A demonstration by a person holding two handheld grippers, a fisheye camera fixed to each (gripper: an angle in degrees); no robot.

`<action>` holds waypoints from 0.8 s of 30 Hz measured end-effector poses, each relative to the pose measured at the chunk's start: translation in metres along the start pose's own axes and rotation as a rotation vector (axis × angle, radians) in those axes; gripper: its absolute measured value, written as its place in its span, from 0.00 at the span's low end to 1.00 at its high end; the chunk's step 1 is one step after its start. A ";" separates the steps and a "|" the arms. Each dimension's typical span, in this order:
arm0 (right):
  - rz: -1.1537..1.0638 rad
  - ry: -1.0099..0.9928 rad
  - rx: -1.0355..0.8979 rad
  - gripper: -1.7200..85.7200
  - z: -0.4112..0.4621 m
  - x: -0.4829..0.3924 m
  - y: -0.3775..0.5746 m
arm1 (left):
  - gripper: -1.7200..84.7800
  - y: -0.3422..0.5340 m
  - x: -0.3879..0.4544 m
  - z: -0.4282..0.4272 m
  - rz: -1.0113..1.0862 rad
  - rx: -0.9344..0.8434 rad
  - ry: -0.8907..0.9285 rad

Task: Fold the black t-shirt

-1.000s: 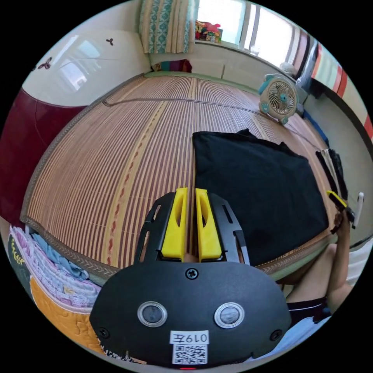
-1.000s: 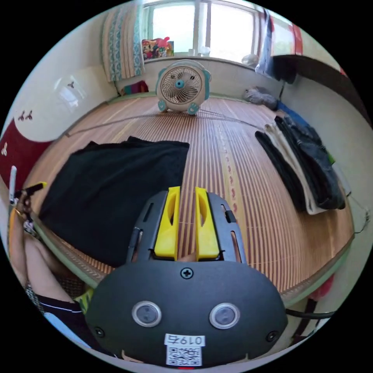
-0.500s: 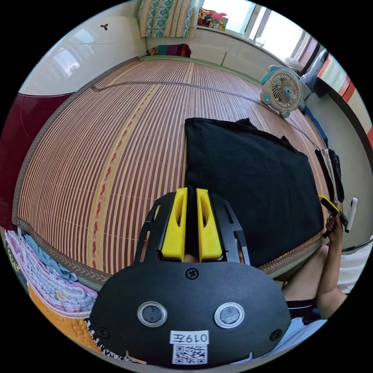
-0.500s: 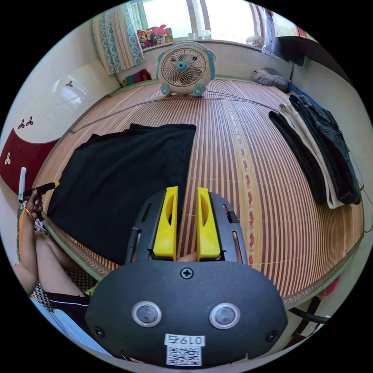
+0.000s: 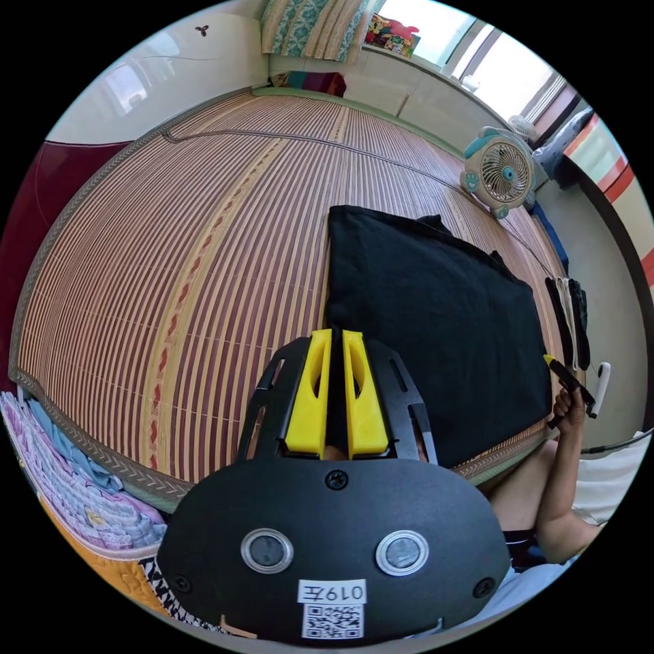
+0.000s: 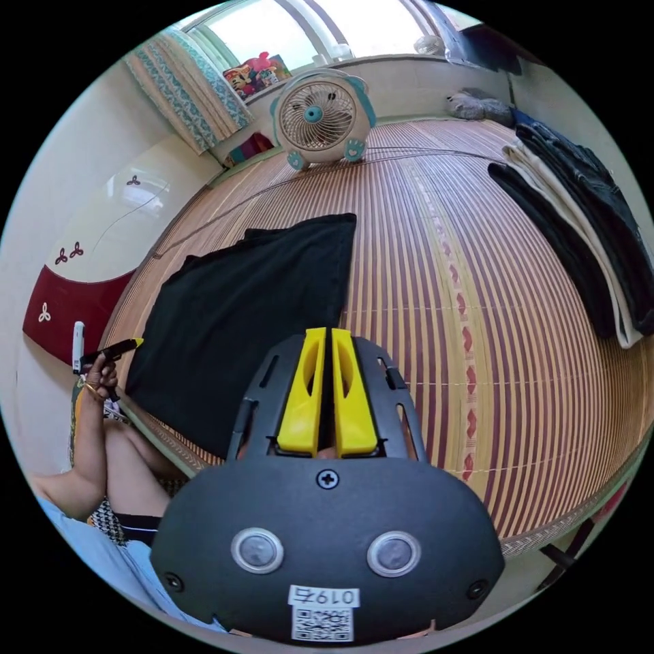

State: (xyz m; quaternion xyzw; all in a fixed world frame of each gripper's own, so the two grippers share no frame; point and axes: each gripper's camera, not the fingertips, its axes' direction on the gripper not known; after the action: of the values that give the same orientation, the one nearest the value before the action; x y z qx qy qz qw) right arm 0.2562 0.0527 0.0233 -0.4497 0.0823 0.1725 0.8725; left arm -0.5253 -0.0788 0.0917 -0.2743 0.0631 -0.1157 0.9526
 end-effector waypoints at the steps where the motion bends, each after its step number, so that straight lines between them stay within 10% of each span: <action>1: -0.017 0.032 0.001 0.02 -0.001 -0.004 0.001 | 0.03 0.002 0.000 -0.001 0.000 0.005 -0.003; 24: -0.040 0.095 0.000 0.09 -0.067 -0.035 0.086 | 0.03 0.089 0.015 -0.049 -0.017 0.073 -0.112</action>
State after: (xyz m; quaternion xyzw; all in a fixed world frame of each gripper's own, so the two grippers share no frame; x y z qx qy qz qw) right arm 0.1928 0.0360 -0.0703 -0.4591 0.1144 0.1335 0.8708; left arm -0.5031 -0.0347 0.0014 -0.2458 0.0031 -0.1105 0.9630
